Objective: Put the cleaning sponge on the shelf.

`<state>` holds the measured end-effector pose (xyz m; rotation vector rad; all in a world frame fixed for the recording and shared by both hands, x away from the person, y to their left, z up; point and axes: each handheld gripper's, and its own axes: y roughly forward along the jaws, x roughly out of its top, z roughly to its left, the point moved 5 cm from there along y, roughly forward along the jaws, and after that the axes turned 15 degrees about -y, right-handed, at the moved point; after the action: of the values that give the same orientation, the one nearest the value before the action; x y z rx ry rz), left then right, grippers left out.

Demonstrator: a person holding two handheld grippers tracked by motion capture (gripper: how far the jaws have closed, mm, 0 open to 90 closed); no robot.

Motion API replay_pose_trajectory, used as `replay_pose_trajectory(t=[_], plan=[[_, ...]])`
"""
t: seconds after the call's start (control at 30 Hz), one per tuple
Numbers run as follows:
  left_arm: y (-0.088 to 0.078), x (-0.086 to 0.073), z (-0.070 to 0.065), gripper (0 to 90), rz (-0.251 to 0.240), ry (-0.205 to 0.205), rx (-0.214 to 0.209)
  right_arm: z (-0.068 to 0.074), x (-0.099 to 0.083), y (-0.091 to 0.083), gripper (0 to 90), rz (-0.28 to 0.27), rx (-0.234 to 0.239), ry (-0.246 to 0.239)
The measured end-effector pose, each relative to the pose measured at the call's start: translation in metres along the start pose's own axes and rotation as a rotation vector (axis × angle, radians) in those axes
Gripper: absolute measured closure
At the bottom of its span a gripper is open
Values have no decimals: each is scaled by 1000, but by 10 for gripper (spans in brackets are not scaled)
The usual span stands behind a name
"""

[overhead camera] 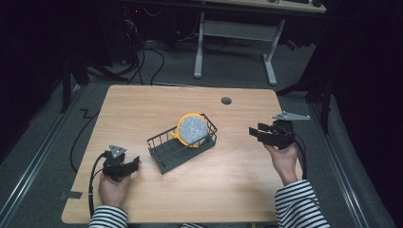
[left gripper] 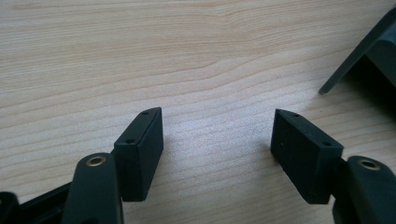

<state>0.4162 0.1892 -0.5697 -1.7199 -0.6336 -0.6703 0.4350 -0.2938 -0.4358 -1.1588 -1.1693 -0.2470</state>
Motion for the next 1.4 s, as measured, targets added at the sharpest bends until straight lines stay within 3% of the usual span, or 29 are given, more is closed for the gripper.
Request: replay_pose_trajectory(t=[0.63, 0.97, 1.4], plan=[[0, 0, 0, 349, 0, 2, 4, -9, -59, -15, 477, 2, -57, 91], [0, 0, 0, 349, 0, 2, 4, -7, -92, -7, 450, 51, -90, 114], [0, 0, 0, 349, -2, 2, 4, -1, -119, 8, 429, 99, -110, 112]])
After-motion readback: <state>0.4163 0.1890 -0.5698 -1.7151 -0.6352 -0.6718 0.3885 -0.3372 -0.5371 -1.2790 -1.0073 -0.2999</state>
